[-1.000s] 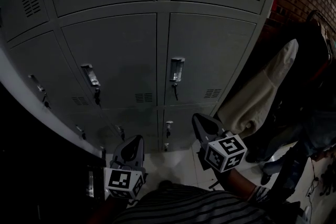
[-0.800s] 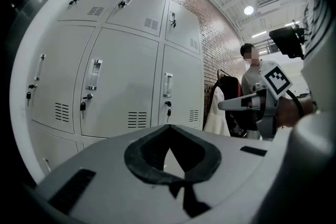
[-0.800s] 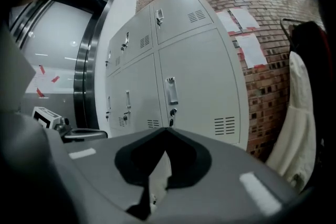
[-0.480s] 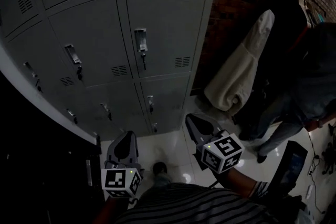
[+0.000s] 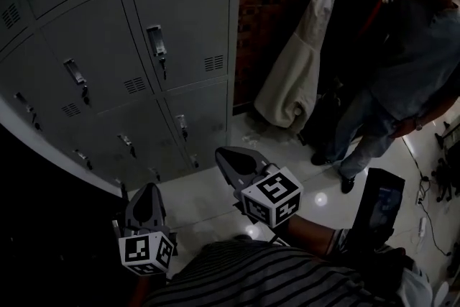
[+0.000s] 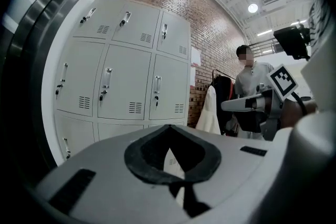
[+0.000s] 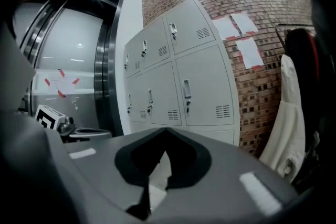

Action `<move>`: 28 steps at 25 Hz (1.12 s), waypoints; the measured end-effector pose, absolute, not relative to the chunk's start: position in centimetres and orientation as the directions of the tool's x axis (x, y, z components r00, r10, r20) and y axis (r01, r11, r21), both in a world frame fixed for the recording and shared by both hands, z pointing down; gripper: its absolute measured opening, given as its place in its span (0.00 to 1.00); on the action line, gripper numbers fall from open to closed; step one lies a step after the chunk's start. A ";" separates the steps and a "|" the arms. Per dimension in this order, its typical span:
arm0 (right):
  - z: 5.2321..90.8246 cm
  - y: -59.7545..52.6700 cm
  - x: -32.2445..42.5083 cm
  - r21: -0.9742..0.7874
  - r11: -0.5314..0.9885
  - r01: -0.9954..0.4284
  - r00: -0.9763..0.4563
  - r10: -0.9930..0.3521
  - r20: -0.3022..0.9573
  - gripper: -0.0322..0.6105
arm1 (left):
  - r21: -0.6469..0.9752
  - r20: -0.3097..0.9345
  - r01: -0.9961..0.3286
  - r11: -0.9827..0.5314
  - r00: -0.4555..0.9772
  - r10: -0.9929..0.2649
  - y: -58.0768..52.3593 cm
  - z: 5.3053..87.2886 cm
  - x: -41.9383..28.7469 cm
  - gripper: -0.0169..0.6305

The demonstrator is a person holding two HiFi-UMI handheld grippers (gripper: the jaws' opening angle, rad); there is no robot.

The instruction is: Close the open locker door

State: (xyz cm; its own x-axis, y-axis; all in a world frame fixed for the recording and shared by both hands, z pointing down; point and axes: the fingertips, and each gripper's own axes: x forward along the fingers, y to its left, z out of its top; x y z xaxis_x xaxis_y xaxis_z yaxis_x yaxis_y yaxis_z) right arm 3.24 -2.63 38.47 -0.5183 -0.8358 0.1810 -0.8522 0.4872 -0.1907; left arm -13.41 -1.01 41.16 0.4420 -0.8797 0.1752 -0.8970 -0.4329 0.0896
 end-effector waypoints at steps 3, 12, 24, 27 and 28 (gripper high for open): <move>38.2 -2.1 1.1 -0.192 0.501 -0.844 -0.533 -0.826 0.184 0.05 | 0.092 0.176 -0.889 -0.448 0.458 -0.872 -0.6 40.7 -14.6 0.03; 38.2 -1.7 -1.9 -0.136 0.529 -0.838 -0.546 -0.814 0.197 0.05 | 0.103 0.181 -0.874 -0.474 0.485 -0.855 -0.7 41.4 -16.0 0.03; 38.1 -1.3 -2.9 -0.111 0.547 -0.830 -0.557 -0.806 0.200 0.05 | 0.118 0.178 -0.878 -0.463 0.478 -0.860 -0.1 41.4 -16.7 0.03; 38.3 -0.9 -3.2 -0.104 0.560 -0.822 -0.569 -0.795 0.210 0.05 | 0.120 0.183 -0.880 -0.460 0.475 -0.861 0.4 41.5 -16.8 0.03; 38.3 -0.8 -3.3 -0.102 0.566 -0.818 -0.574 -0.791 0.213 0.05 | 0.121 0.185 -0.881 -0.457 0.473 -0.862 0.6 41.5 -16.8 0.03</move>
